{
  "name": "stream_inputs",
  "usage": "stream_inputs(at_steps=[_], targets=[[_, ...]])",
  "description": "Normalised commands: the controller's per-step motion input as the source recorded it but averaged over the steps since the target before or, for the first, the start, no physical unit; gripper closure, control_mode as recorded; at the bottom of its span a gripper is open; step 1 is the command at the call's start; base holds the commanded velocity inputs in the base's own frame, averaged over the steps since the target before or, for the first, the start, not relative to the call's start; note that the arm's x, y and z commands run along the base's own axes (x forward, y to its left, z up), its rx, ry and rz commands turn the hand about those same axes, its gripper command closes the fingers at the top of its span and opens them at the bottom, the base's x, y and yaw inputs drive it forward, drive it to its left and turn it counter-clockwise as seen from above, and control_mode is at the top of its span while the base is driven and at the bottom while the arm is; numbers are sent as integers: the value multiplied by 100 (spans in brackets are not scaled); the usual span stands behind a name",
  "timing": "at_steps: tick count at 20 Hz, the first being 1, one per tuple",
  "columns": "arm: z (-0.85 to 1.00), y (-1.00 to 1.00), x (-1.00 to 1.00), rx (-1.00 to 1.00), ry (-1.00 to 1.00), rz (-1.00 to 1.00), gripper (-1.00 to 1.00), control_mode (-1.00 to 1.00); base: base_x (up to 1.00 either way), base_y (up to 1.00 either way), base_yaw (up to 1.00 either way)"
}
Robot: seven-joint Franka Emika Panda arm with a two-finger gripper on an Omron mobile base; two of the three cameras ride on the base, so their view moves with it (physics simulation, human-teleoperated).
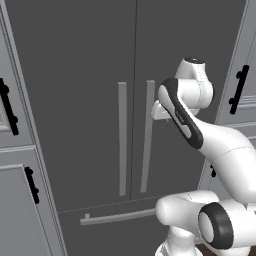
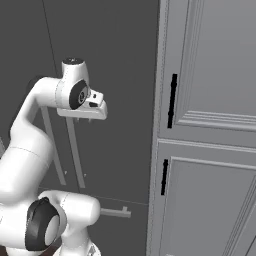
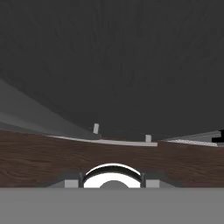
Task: Grab a lemon wedge from the fridge and one ice cube from the ice bowl, and put them in the glass of lemonade.
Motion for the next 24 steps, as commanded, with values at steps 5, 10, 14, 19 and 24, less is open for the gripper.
stream_inputs(at_steps=[5,10,14,19,24], targets=[[-1,0,0,0,0,0,-100,-100,0,0,0],[0,0,-15,0,-1,0,-100,-100,0,0,0],[0,0,-17,0,0,0,-100,-100,0,0,0],[0,0,-1,0,0,0,-100,100,-2,16,0],[0,0,0,0,0,0,-100,100,-8,39,0]])
